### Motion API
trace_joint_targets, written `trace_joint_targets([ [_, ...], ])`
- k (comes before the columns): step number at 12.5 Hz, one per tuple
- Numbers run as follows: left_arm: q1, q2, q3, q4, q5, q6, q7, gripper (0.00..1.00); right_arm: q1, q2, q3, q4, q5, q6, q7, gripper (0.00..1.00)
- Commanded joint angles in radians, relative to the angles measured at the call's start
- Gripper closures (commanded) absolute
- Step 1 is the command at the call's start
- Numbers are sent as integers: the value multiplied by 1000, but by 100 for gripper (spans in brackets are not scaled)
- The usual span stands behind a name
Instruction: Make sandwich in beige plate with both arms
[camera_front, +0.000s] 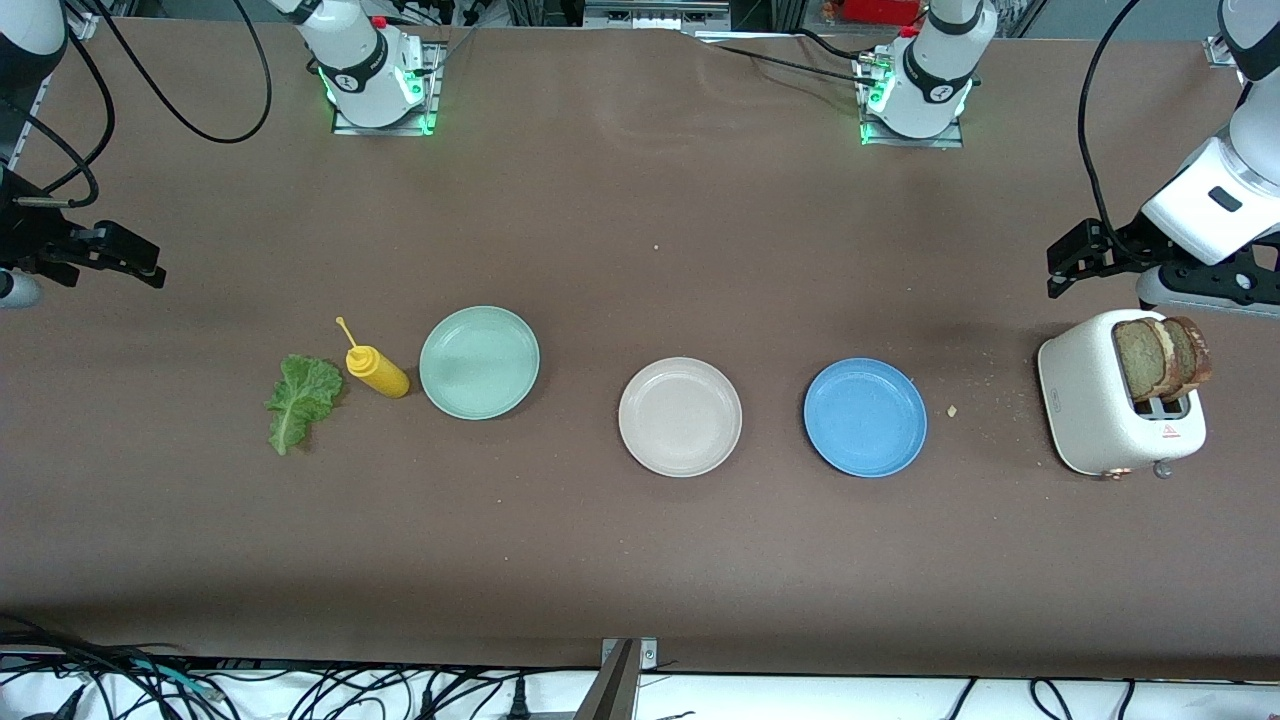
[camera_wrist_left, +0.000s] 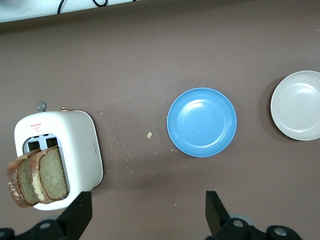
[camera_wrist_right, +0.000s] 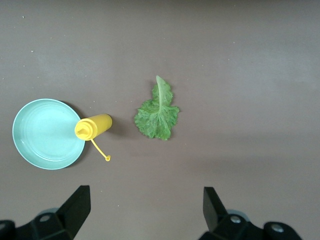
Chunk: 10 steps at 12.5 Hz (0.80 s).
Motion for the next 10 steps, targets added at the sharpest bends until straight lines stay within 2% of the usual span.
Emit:
trace_joint_targets([
  [1,-1,-16,5,-7,-29,-12,2,0,-4,-5,3,2,-11,-15,6,0],
  [10,-1,-16,5,-6,-28,-12,0,0,-4,-2,3,10,-2,-12,-6,0],
])
